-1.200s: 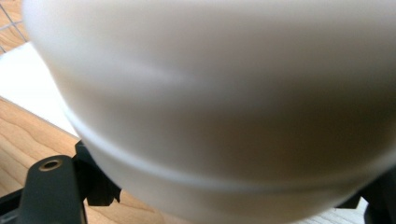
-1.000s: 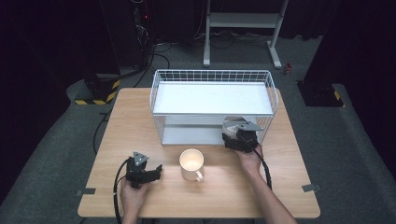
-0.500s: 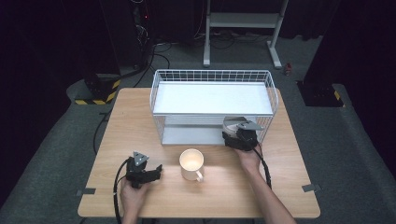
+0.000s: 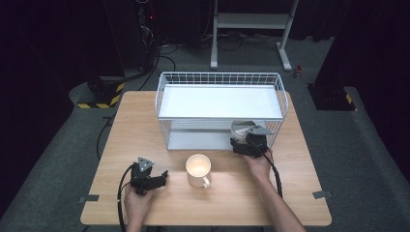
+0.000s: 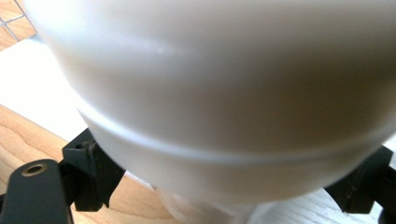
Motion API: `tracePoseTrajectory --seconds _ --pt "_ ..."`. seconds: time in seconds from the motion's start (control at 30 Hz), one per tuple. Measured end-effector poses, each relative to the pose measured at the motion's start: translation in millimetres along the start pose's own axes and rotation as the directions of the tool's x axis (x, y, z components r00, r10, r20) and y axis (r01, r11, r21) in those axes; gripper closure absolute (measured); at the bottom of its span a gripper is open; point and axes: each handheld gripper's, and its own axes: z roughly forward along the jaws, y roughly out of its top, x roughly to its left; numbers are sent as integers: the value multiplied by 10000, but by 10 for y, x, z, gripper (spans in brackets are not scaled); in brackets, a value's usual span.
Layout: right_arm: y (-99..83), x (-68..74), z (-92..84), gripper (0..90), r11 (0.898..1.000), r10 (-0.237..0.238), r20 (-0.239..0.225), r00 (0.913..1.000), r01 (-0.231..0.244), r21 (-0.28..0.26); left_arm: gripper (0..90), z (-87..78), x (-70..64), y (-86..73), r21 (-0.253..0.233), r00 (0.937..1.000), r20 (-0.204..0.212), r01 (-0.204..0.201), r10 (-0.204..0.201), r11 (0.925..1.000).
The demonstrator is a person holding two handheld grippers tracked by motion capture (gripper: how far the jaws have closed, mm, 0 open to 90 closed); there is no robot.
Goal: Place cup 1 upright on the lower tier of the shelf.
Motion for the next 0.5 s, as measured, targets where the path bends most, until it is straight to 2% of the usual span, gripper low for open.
tracePoseTrajectory --seconds 0.1,0.13,0.4,0.5 --pt "-10 9 -22 128 9998 180 72 9998 -181 97 173 0 0 0 1 10000 -8 -4 4 10000" --pt "-11 -4 -28 128 10000 46 74 10000 -46 52 173 0 0 0 -1 10000 -9 -5 5 10000" --pt "-76 -22 -116 127 9997 203 24 9998 -203 110 173 0 0 0 -2 10000 -7 -5 5 10000" --pt "-98 -11 -148 129 9987 361 76 9993 -363 370 173 0 -2 0 1 10000 -9 10 -10 10000"
